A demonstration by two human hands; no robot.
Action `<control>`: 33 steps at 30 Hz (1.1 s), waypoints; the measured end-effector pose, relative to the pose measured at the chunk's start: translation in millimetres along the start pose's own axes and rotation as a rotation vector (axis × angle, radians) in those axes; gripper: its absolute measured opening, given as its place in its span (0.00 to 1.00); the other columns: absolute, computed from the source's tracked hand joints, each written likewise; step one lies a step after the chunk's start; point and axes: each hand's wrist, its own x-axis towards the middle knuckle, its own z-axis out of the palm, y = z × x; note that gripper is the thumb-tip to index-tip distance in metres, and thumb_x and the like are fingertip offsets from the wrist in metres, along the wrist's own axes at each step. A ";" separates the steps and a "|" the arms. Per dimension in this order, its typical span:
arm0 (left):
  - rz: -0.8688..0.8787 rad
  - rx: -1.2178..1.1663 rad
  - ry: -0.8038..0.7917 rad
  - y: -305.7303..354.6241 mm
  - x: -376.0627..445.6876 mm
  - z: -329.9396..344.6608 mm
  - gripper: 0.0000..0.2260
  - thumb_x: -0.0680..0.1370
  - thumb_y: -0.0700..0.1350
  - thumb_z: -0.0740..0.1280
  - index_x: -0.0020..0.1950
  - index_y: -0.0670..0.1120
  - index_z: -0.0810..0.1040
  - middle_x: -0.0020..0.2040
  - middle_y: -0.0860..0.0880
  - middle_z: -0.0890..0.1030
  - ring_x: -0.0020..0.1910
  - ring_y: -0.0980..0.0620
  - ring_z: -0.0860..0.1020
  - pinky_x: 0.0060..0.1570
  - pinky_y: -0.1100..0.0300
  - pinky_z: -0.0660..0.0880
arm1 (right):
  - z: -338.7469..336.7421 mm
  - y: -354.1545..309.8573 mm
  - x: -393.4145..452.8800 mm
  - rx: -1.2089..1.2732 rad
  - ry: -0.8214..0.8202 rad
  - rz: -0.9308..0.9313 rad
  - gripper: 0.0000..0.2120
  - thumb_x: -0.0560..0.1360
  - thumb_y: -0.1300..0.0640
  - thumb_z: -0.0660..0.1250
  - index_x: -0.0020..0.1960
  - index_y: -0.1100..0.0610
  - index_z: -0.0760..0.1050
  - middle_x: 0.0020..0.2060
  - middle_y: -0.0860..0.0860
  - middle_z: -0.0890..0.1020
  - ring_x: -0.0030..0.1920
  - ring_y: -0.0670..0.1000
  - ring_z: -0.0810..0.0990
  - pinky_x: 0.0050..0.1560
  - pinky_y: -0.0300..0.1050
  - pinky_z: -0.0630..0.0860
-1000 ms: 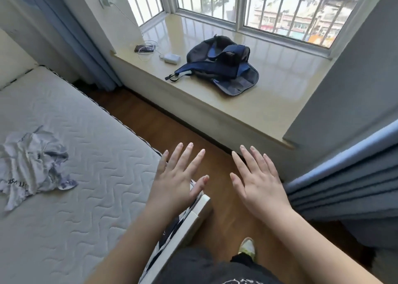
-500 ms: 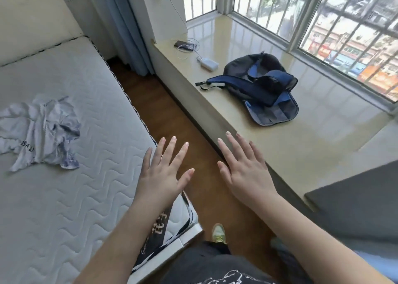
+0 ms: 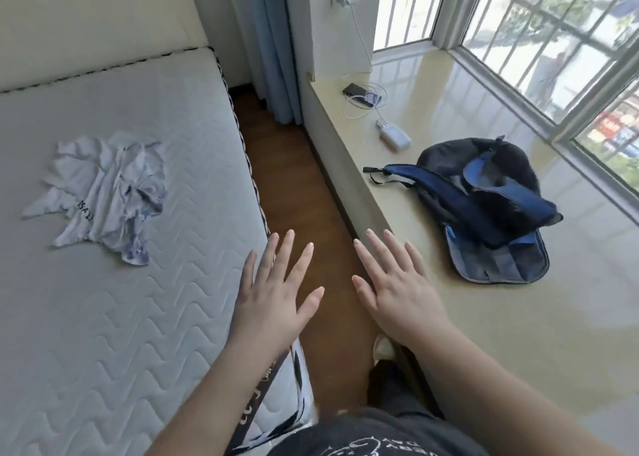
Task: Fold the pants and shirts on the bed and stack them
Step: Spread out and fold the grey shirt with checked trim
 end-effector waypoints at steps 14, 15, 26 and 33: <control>-0.394 0.061 -0.030 -1.8 135.6 -9.8 0.30 0.79 0.63 0.48 0.78 0.52 0.60 0.78 0.45 0.60 0.77 0.43 0.58 0.73 0.42 0.54 | 1.0 60.7 204.0 0.008 -0.069 -0.346 0.31 0.80 0.37 0.45 0.78 0.49 0.60 0.78 0.48 0.61 0.79 0.53 0.55 0.78 0.55 0.51; -0.436 0.056 -0.031 -4.1 140.3 -10.1 0.30 0.79 0.63 0.48 0.79 0.52 0.58 0.79 0.46 0.59 0.78 0.43 0.57 0.74 0.42 0.53 | 2.1 56.3 215.8 0.012 -0.078 -0.377 0.31 0.80 0.37 0.44 0.79 0.49 0.59 0.78 0.48 0.61 0.79 0.53 0.54 0.78 0.54 0.50; -0.746 0.010 0.030 -105.9 166.5 4.1 0.30 0.80 0.62 0.49 0.79 0.52 0.57 0.79 0.47 0.56 0.78 0.44 0.55 0.75 0.43 0.54 | 20.7 -50.1 347.4 0.079 -0.030 -0.621 0.27 0.80 0.44 0.55 0.75 0.54 0.68 0.73 0.55 0.70 0.75 0.58 0.64 0.75 0.59 0.59; -0.855 -0.005 0.066 -195.3 194.4 0.3 0.30 0.80 0.63 0.46 0.79 0.52 0.57 0.79 0.47 0.56 0.78 0.44 0.54 0.75 0.43 0.54 | 17.4 -137.7 428.3 -0.007 -0.064 -0.794 0.28 0.81 0.41 0.50 0.76 0.54 0.66 0.74 0.55 0.68 0.75 0.59 0.63 0.75 0.58 0.57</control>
